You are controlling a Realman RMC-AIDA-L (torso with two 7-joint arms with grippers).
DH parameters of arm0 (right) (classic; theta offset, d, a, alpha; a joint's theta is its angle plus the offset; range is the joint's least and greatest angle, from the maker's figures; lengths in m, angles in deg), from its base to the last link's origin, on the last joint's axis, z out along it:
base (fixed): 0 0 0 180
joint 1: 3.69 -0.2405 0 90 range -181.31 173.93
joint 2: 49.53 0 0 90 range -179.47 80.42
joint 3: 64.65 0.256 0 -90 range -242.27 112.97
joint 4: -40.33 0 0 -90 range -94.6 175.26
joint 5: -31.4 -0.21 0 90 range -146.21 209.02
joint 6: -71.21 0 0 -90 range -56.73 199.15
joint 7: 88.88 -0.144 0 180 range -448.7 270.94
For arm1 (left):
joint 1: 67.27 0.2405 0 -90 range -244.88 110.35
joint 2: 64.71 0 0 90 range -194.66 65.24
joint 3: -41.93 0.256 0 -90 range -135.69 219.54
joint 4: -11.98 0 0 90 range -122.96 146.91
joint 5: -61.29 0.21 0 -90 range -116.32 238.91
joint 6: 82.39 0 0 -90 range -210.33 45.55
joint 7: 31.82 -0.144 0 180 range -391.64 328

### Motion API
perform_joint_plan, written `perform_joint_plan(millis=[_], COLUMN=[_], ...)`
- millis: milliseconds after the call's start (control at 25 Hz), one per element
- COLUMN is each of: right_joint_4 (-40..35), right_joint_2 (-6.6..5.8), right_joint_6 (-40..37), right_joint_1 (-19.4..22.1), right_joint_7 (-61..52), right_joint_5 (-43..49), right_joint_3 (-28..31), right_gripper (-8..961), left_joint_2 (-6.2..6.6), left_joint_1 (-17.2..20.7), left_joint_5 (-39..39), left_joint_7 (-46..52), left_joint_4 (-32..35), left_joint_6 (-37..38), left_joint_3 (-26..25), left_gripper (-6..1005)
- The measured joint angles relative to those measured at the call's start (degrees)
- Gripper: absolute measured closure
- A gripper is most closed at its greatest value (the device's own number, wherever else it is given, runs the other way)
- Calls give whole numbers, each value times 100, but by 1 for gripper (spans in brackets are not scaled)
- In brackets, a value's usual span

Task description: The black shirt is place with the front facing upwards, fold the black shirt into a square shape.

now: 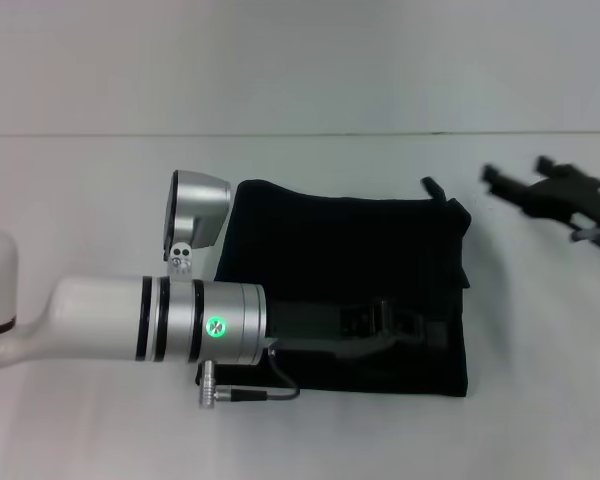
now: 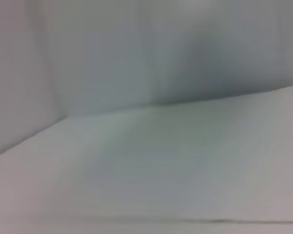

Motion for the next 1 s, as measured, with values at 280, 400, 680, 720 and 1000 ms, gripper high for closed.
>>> perform_joint_plan(millis=[280, 400, 680, 720, 1000], right_joint_4=[-4, 20, 142, 143, 115], right_joint_2=[-9, -15, -9, -12, -18], right_joint_6=[-163, -207, -801, -936, -2059], right_joint_1=[377, 426, 525, 551, 662], right_joint_7=[2, 3, 4, 4, 518], right_joint_5=[-862, -878, -830, -824, -137], right_joint_3=[668, 638, 257, 134, -1043], right_gripper=[13, 13, 12, 12, 12], left_joint_2=[-10, -11, 51, 64, 436], left_joint_1=[-108, -150, 167, 300, 880], left_joint_5=[-2, -4, -558, -660, -868], left_joint_7=[-345, -438, -401, -376, -26], left_joint_4=[-343, -413, -255, -140, 410], left_joint_6=[-161, 31, 555, 578, 201], left_joint_3=[10, 8, -154, -186, -221], left_gripper=[921, 791, 536, 514, 362])
